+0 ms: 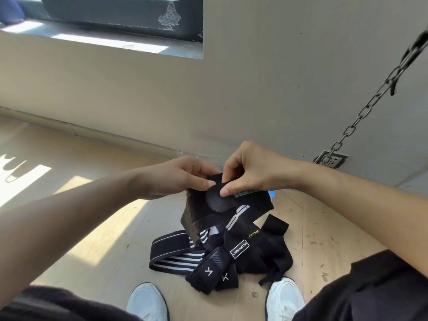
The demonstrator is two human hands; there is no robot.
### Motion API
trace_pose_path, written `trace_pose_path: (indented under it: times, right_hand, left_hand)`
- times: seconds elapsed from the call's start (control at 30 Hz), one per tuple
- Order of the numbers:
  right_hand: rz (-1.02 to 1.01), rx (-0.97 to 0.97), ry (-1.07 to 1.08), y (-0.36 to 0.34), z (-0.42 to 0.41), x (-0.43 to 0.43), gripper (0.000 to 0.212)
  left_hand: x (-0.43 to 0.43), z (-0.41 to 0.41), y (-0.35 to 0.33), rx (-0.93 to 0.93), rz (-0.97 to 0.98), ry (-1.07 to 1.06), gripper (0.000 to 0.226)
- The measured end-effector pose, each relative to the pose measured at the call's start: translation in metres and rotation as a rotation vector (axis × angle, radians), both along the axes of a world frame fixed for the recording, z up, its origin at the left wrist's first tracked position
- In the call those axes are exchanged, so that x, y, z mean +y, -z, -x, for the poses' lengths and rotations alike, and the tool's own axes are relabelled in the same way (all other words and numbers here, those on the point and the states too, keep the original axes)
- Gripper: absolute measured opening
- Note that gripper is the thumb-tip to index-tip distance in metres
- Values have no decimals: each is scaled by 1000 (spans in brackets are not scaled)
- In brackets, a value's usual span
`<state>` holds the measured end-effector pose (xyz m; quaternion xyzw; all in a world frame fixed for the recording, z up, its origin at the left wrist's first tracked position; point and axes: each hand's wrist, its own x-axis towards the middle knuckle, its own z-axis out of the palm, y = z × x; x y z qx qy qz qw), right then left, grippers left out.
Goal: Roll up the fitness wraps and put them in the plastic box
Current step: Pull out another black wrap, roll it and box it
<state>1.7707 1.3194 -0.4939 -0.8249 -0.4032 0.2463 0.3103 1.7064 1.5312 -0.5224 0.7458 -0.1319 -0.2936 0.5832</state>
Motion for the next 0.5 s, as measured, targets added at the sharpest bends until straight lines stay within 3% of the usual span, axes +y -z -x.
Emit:
trace_pose_path:
  times: [0.5]
  right_hand:
    - [-37, -215, 48, 15, -6, -3, 36]
  left_hand:
    - [2, 1, 0, -18, -47, -20, 29]
